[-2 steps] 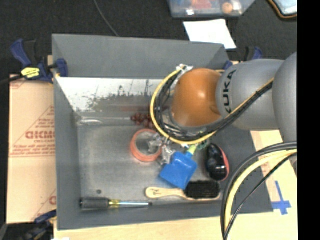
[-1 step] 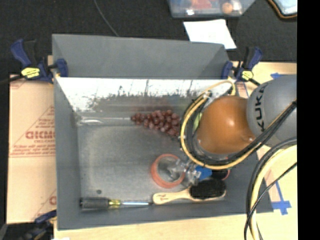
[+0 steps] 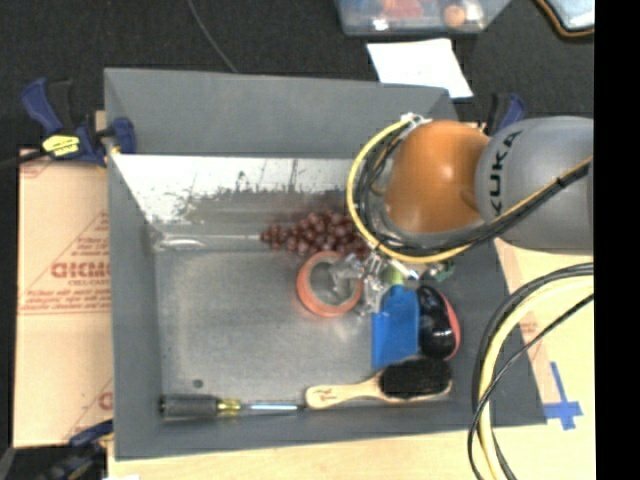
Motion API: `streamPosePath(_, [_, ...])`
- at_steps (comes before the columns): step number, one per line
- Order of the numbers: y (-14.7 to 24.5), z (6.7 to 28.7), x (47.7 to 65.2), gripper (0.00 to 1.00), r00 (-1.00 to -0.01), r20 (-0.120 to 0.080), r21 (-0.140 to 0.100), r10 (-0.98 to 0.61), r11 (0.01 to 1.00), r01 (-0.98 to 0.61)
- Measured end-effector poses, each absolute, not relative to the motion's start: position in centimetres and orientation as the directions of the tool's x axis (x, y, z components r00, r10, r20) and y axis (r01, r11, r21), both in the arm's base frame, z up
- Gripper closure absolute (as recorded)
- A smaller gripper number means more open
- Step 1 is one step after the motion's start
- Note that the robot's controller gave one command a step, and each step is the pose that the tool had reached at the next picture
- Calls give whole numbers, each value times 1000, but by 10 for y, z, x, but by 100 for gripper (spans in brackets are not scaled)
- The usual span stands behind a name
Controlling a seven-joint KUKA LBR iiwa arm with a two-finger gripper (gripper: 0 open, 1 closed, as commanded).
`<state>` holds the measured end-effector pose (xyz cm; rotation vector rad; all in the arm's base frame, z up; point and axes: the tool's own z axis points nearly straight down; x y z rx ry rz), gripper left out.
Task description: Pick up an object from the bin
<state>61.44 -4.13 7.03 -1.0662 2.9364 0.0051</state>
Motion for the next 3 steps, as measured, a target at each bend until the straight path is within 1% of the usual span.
streamPosePath(1, [-63,84,517,100,-598,-21,-12,-801,598,-801])
streamPosePath(2, [-53,71,614,100,-739,-16,-2,-674,739,-674])
streamPosePath(3, [-65,83,542,100,-593,-16,-8,-805,593,-805])
